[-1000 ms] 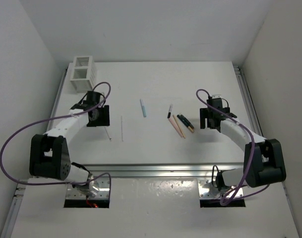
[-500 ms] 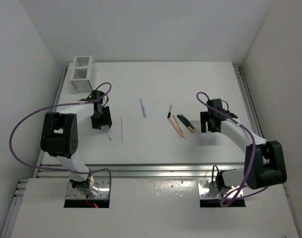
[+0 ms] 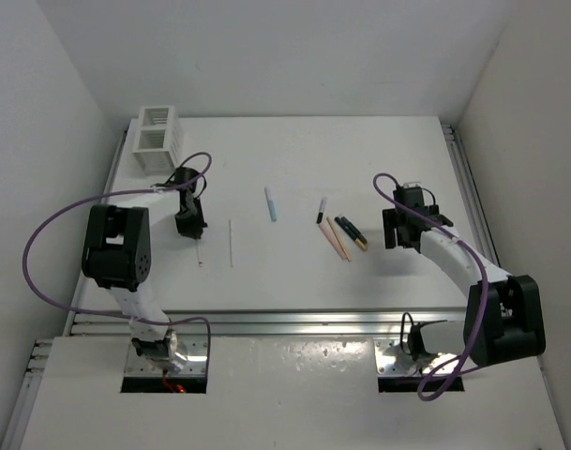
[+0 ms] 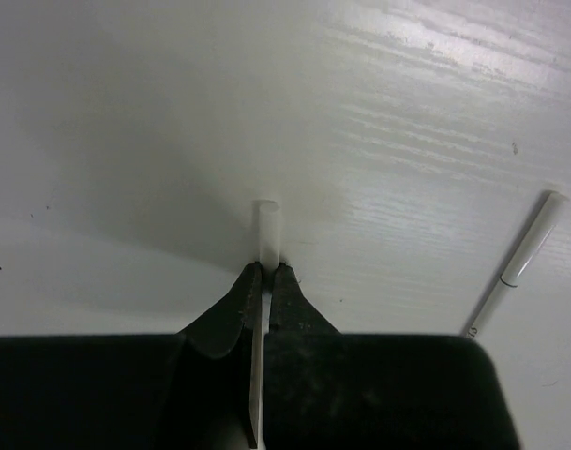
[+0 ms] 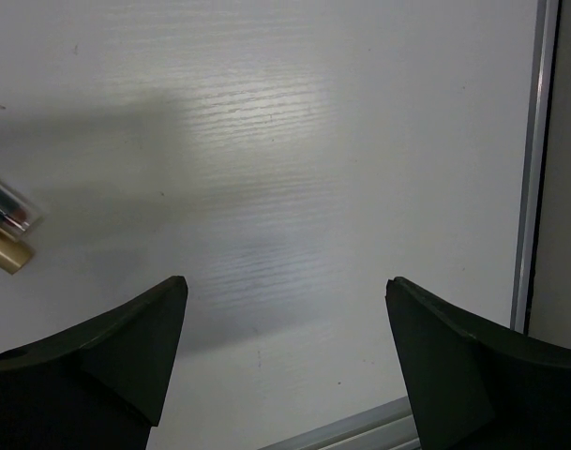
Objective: Organize the makeup
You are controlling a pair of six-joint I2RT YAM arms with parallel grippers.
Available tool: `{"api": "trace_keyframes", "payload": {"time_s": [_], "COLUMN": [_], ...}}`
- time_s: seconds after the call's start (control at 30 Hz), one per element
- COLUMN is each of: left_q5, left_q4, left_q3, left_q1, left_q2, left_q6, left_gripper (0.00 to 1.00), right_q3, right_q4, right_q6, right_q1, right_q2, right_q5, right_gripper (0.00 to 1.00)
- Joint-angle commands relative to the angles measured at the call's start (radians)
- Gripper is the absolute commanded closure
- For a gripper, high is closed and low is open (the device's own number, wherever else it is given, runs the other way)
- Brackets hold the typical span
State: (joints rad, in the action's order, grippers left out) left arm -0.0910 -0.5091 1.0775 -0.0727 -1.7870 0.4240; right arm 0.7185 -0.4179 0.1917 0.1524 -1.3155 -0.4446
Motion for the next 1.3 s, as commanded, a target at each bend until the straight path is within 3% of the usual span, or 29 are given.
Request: {"api": "trace_keyframes", "payload": {"time_s": [0.0, 0.07, 0.27, 0.4, 0.63, 0.73, 1.07, 1.27], "left_q5": [-0.016, -0.001, 0.052, 0.134, 0.198, 0.243, 0.324, 0.301], "left_q4": [0.004, -0.017, -0.002, 0.196, 0.697, 0.826, 0.943, 1.034], "left_q3": [0.041, 0.087, 0.407, 0.593, 0.523, 0.522, 0.624, 0.475], "left_q1": [0.007, 0.016, 0.016, 0.092, 0.226, 0.249, 0.309, 0.309], "left_q2": [-0.051, -0.051, 0.009, 0.028, 0.017, -0.043, -0.262, -0.273], "left_q6": [-0.020, -0.057, -0.269, -0.366, -0.424, -0.450, -0.441, -0.476], "left_gripper": [1.00, 1.00, 1.00, 1.00, 1.00, 1.00, 1.00, 1.00], "right_q3": [0.009, 0.015, 0.032, 0.030, 0.079, 0.147, 0.271, 0.297], "right_q4": [0.042, 0.057, 0.155, 0.226, 0.343, 0.326, 0.286, 0.238], "right_q6": [-0.015, -0.015, -0.031, -0.031, -0.044, -0.046, -0.046, -0.049], "right_q1": [-0.002, -0.002, -0.004, -0.001, -0.001, 0.003, 0.021, 0.035], "right_q2": [0.013, 0.004, -0.014, -0.021, -0.091, -0.154, -0.223, -0.222], "right_q5": [-0.028, -0.025, 0.047, 0.121, 0.191, 0.207, 0.213, 0.182], "right_gripper": [0.13, 0.13, 0.14, 0.17, 0.18, 0.18, 0.19, 0.19]}}
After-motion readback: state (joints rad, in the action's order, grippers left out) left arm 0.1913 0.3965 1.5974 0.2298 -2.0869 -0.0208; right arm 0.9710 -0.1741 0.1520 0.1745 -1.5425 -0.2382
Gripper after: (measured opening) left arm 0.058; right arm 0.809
